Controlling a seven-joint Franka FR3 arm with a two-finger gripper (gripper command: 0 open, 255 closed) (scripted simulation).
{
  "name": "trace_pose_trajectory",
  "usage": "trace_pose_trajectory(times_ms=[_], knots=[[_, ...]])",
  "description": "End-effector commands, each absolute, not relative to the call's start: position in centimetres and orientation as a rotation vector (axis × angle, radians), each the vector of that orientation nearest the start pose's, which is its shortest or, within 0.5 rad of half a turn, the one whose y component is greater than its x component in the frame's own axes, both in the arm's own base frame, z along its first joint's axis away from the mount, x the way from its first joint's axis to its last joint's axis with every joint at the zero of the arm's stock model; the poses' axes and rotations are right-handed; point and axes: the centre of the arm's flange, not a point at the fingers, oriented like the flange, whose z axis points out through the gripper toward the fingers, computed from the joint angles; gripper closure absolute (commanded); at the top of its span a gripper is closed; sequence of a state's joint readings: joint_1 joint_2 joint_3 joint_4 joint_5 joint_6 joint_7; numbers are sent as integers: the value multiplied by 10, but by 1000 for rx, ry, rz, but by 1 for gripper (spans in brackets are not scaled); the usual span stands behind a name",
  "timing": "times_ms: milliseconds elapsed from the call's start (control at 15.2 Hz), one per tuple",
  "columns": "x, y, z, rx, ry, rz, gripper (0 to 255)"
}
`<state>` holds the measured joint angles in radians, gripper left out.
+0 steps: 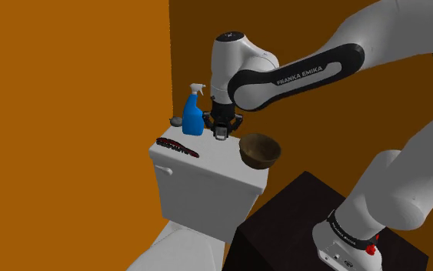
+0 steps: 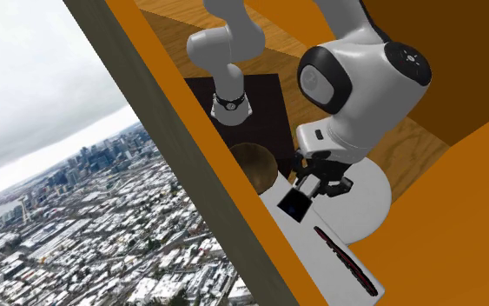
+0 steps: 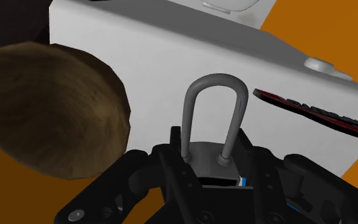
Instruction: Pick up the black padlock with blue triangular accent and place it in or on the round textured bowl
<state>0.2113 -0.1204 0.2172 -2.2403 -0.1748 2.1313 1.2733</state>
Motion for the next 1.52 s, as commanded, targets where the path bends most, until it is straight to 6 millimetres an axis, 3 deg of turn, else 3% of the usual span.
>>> trace_pose_trajectory(times_ms=[0,198,990,1056,1452], knots=[[461,204,432,-3016,1194,-221,255],[461,204,444,-3016,1194,-221,255],[381,67,447,-3016,1194,-221,255],[370,49,448,-3016,1194,-221,255],[370,49,416,-3016,1194,-221,255]])
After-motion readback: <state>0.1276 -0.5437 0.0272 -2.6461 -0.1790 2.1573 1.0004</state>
